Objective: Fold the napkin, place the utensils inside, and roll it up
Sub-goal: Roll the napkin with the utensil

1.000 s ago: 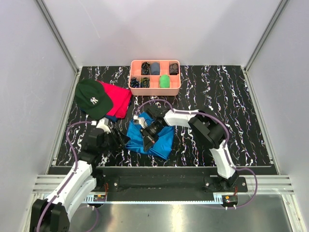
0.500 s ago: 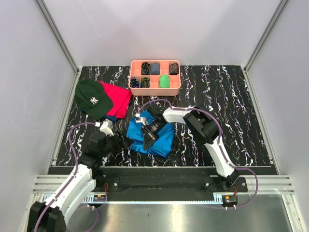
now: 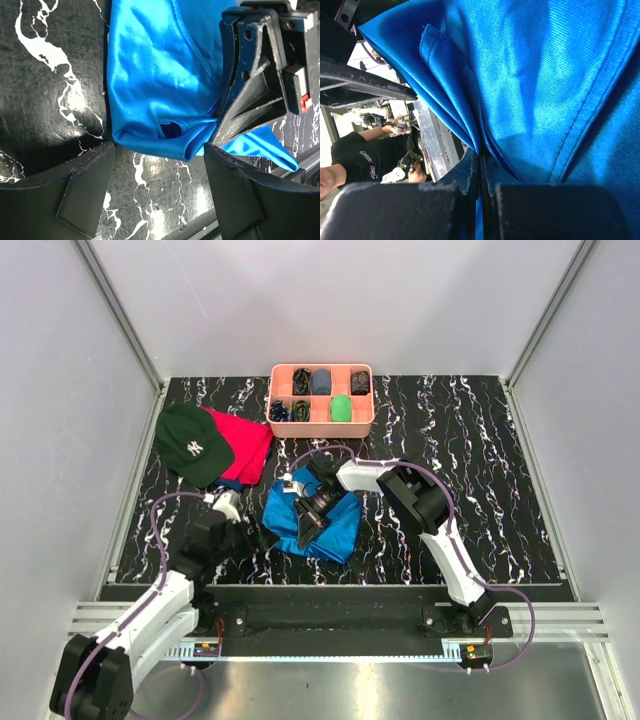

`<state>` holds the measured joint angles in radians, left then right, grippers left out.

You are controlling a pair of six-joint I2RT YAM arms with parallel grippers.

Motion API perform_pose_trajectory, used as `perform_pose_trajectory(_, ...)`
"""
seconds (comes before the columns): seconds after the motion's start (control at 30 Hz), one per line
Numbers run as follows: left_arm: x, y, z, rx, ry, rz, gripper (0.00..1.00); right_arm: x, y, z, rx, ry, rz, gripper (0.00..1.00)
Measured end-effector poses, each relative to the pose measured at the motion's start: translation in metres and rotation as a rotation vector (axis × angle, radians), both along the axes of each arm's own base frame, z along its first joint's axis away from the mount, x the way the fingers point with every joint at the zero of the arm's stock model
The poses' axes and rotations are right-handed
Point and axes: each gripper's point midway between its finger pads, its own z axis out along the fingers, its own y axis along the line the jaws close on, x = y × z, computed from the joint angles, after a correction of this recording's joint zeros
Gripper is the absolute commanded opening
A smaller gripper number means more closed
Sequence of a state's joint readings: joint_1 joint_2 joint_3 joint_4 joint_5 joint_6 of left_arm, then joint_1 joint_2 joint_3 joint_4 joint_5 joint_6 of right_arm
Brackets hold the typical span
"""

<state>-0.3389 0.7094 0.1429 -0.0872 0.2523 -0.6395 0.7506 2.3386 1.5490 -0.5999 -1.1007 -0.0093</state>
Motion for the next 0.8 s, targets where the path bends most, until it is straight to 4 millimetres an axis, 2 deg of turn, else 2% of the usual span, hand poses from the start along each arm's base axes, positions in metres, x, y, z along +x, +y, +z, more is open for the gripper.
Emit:
perform_pose_trajectory(0.57,0.017,0.007,-0.006,0.07,0.059,0.064,0.59,-0.001,0.0,0.0,-0.005,0.021,0.005,0.0)
perform_pose_trajectory(0.8,0.021,0.007,-0.008,0.098,0.082,0.055,0.48,-0.002,0.0,0.0,0.005,0.03,0.008,0.0)
